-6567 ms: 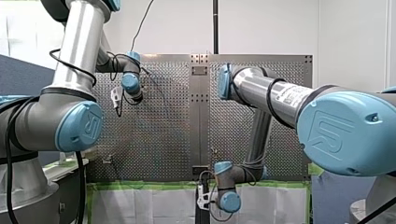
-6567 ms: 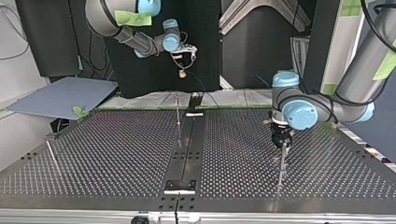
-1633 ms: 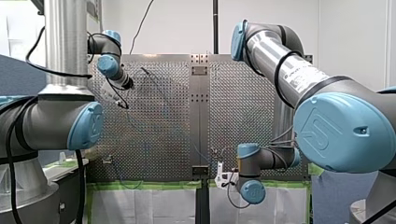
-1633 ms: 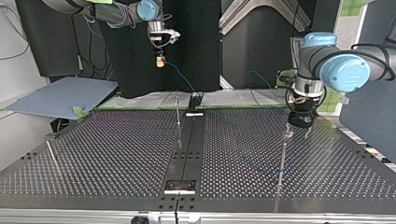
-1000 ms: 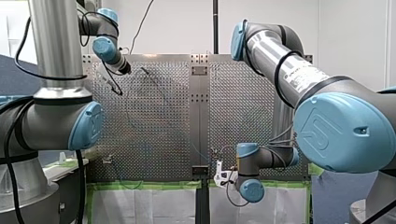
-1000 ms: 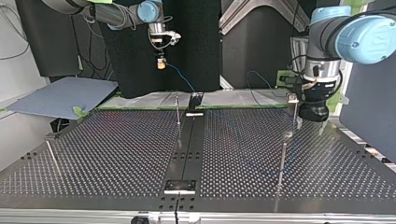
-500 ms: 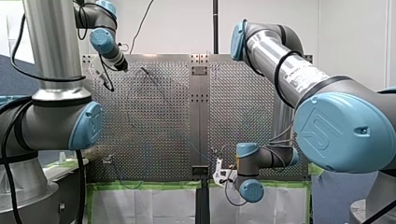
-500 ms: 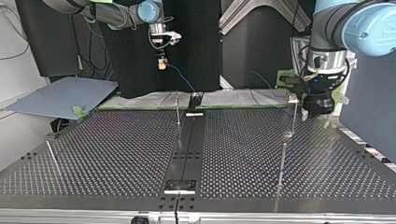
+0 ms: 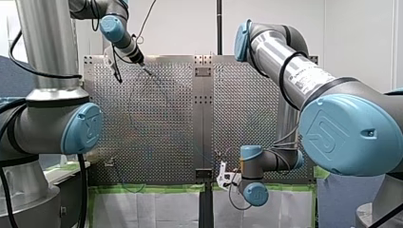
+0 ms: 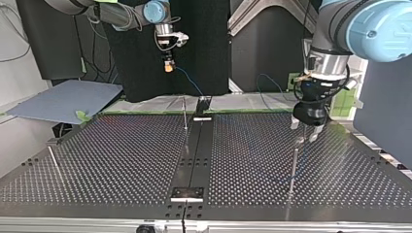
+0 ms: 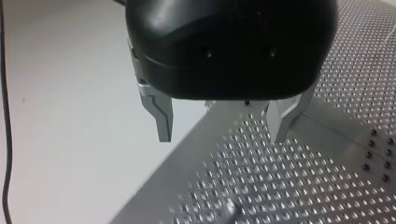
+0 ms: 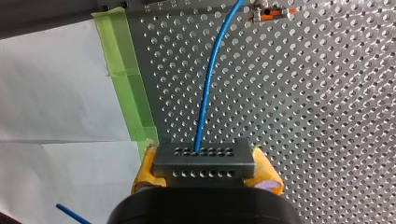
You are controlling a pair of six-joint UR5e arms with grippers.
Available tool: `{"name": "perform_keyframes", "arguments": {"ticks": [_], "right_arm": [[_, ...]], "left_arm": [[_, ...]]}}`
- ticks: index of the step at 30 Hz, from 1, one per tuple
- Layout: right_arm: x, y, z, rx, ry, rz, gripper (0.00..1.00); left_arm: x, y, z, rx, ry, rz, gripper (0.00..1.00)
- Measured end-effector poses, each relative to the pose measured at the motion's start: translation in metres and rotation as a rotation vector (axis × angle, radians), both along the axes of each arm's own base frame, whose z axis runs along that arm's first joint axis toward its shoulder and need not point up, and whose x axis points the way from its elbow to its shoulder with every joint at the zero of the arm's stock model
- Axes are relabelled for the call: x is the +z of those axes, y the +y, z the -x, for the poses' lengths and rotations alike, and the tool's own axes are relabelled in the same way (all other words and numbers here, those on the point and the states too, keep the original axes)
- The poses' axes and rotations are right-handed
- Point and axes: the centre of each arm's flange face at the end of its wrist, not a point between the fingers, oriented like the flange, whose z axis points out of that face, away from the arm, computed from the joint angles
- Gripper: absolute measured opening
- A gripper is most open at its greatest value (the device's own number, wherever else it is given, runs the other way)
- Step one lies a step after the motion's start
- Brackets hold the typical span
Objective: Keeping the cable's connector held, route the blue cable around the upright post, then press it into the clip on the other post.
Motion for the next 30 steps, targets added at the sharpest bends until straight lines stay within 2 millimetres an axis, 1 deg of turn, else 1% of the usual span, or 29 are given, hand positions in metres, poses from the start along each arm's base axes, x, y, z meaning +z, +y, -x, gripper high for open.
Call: {"name": "perform_keyframes", "arguments": {"ticks": [4,9,12,15,19,22,30], "right_arm": [[0.000,0.001,0.000,0.001,0.000,0.000,0.00],[0.000,0.001,-0.001,0.002,0.000,0.000,0.00],[0.000,0.001,-0.001,0.003,0.000,0.000,0.00],[0.000,0.001,-0.001,0.006,-0.001,0.000,0.00],[0.000,0.000,-0.002,0.008,-0.002,0.001,0.00],[0.000,0.000,-0.002,0.009,-0.002,0.001,0.00],[0.001,-0.001,-0.003,0.010,-0.002,0.002,0.00]], "left_arm": [[0.017,-0.014,0.005,-0.021,-0.026,-0.046,0.99],[0.018,-0.025,0.005,-0.041,-0.025,-0.090,0.99],[0.012,-0.028,-0.001,-0.046,-0.009,-0.121,0.99],[0.002,-0.029,-0.008,-0.041,0.024,-0.155,0.99],[-0.015,-0.026,-0.019,-0.015,0.075,-0.204,0.99],[-0.023,-0.022,-0.026,0.010,0.091,-0.238,0.99],[-0.022,-0.014,-0.037,0.061,0.047,-0.314,0.99]]}}
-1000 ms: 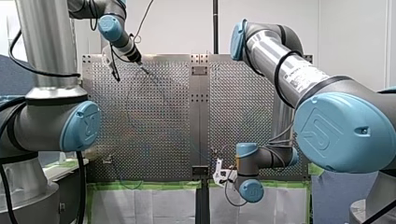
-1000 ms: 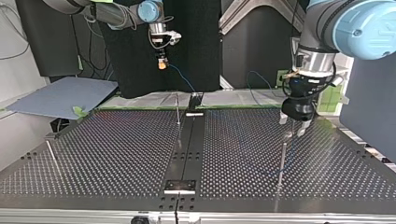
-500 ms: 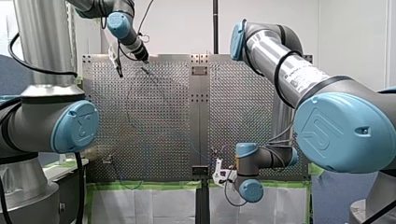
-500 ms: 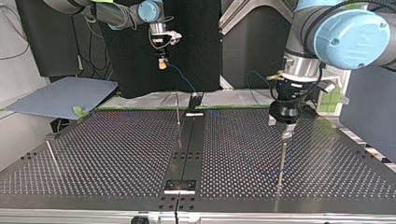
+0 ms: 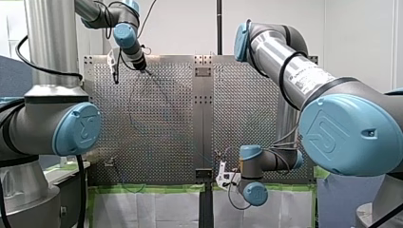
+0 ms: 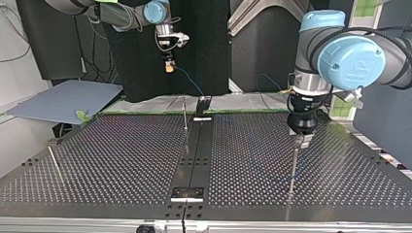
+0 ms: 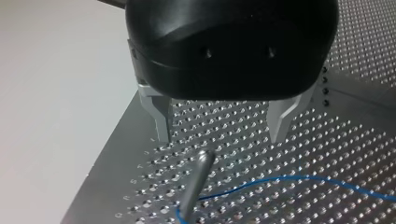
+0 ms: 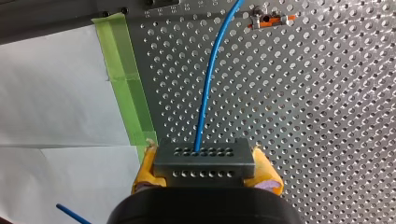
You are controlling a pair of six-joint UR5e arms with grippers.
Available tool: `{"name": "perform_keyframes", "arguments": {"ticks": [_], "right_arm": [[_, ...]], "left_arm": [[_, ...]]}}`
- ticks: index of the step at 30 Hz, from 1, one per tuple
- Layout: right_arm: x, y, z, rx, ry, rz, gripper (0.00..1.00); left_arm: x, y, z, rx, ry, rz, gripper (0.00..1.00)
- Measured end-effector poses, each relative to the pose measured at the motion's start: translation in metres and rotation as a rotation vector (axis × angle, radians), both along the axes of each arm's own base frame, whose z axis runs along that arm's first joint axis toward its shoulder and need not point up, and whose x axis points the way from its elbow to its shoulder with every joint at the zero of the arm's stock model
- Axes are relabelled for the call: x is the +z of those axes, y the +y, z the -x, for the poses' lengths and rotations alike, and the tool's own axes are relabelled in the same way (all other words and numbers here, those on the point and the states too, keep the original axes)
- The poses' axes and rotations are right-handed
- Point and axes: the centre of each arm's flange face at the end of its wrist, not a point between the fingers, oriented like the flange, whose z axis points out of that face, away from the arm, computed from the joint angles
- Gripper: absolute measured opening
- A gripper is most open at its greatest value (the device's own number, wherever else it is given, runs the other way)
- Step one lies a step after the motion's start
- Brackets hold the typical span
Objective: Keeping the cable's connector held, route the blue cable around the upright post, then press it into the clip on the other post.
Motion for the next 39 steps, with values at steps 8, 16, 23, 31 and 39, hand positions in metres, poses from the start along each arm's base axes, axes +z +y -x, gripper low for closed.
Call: {"name": "perform_keyframes", "arguments": {"ticks": [8,16,23,31,39], "right_arm": [[0.0000,0.0000,-0.0002,0.000,0.000,-0.001,0.00],[-0.0004,0.0005,0.0000,0.001,0.003,-0.004,0.00],[-0.0004,0.0008,-0.0003,0.001,0.003,-0.004,0.00],[-0.0004,0.0008,-0.0004,0.002,0.002,-0.003,0.00],[-0.0001,0.0006,-0.0008,0.005,0.000,-0.001,0.00]], "left_arm": [[0.0060,0.0035,-0.0035,-0.004,-0.039,-0.079,0.99],[0.0066,0.0043,-0.0045,-0.017,-0.042,-0.164,0.99],[0.0066,0.0047,-0.0042,-0.023,-0.038,-0.221,0.99],[0.0051,0.0077,-0.0019,-0.001,-0.016,-0.250,0.99],[0.0039,0.0105,0.0005,0.024,0.004,-0.246,0.99]]}}
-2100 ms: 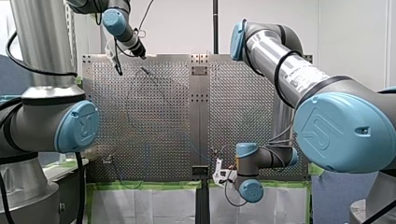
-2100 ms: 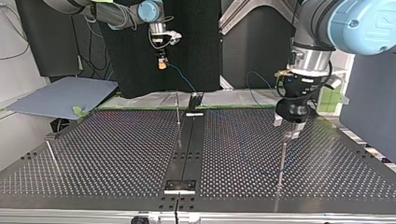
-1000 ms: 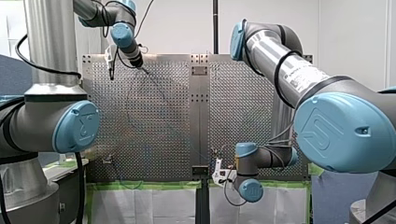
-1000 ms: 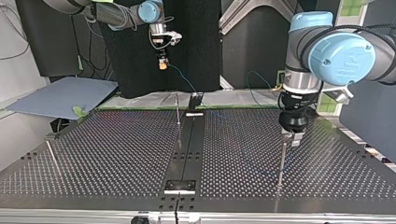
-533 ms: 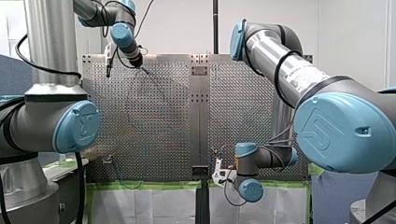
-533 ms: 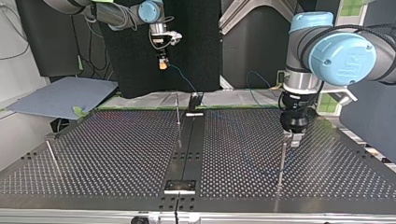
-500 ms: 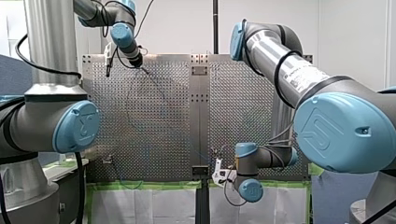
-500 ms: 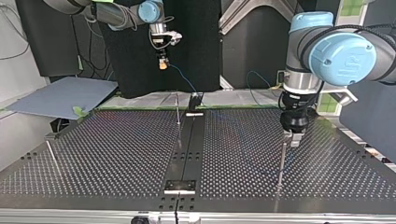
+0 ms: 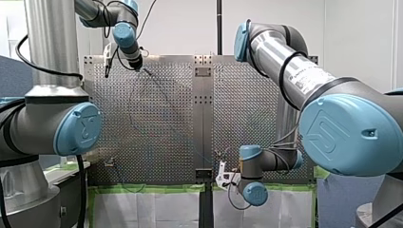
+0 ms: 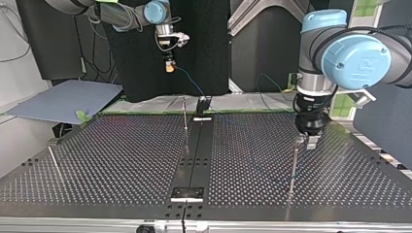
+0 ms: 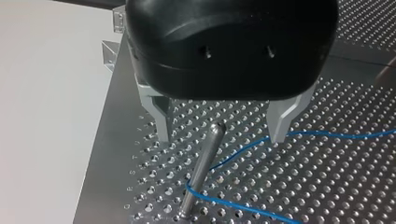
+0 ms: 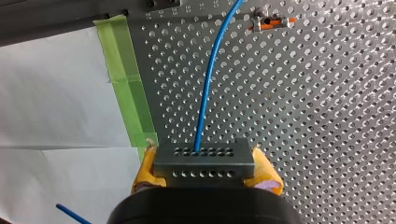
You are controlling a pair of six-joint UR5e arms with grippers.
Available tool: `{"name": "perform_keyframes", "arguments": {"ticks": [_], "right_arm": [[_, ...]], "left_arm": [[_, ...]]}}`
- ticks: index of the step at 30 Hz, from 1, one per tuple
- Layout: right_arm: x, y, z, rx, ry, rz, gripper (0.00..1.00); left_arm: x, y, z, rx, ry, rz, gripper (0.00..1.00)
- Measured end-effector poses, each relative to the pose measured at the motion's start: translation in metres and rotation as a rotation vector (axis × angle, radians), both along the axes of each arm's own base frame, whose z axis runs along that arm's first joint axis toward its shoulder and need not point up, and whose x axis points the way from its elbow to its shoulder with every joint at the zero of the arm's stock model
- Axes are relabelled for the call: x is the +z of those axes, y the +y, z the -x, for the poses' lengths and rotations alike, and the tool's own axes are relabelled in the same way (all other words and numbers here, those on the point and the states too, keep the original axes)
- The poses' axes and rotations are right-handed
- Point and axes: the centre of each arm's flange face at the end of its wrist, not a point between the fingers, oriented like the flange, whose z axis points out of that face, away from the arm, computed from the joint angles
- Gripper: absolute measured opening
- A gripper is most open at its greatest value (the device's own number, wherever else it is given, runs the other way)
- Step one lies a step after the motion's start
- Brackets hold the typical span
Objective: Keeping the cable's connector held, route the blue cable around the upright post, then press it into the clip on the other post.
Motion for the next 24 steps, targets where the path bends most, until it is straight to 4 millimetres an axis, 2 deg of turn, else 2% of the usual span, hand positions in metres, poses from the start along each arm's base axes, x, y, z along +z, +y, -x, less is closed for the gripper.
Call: {"name": "perform_keyframes", "arguments": {"ticks": [14,18,24], "right_arm": [[-0.001,0.001,0.000,0.004,0.005,-0.005,0.00],[-0.001,0.001,0.001,0.005,0.010,-0.010,0.00],[-0.001,-0.001,0.002,0.006,0.014,-0.019,0.00]], "left_arm": [[0.000,-0.005,0.001,-0.019,-0.002,-0.024,0.99],[0.001,-0.015,0.003,-0.071,-0.008,-0.051,0.99],[0.002,-0.044,0.001,-0.184,-0.049,-0.069,0.99]]}}
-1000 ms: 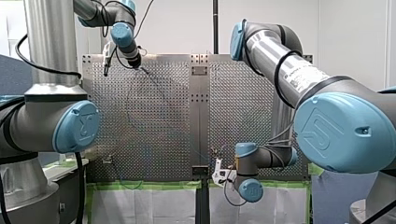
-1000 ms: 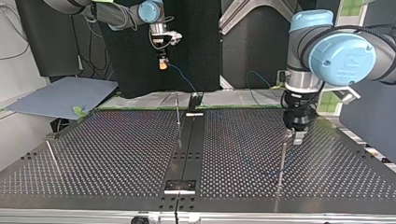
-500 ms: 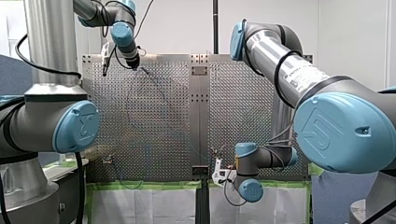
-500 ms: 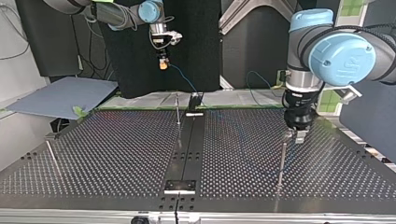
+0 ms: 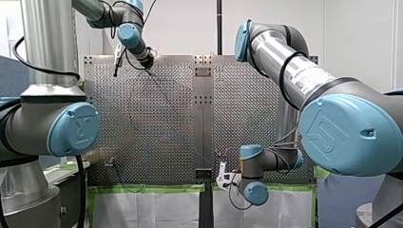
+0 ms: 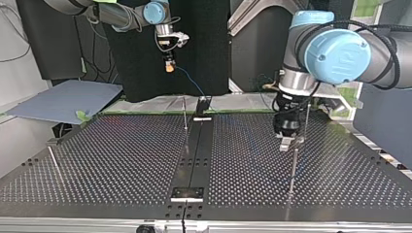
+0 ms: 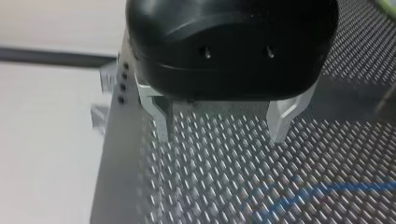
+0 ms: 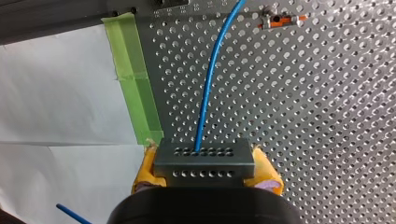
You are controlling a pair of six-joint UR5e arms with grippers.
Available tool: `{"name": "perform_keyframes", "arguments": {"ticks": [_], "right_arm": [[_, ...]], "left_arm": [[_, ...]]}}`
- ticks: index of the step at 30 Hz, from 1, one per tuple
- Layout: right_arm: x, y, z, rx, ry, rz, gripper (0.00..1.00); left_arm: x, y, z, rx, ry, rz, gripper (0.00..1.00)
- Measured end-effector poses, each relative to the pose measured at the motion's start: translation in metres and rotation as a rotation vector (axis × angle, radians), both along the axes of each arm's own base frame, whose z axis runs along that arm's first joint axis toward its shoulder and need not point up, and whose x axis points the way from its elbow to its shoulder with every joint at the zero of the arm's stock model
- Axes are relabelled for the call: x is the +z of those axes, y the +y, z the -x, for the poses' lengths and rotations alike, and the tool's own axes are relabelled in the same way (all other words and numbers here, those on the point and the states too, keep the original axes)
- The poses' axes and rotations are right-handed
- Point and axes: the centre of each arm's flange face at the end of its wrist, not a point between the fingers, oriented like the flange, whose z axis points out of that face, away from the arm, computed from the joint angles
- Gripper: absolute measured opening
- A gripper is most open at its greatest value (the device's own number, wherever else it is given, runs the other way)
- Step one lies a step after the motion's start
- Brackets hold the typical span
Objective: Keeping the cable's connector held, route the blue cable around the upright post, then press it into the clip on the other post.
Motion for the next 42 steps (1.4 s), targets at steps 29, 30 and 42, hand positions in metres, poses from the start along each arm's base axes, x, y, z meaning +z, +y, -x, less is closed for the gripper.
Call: {"name": "perform_keyframes", "arguments": {"ticks": [29,30,42], "right_arm": [[0.000,0.003,-0.006,0.036,-0.007,-0.015,0.00],[0.000,0.004,-0.007,0.037,-0.008,-0.014,0.00],[0.000,0.005,-0.008,0.041,-0.007,-0.015,0.00]], "left_arm": [[-0.080,-0.101,-0.057,0.022,-0.004,-0.098,0.99],[-0.086,-0.101,-0.060,0.033,0.001,-0.105,0.99],[-0.112,-0.085,-0.088,0.148,-0.016,-0.153,0.99]]}}
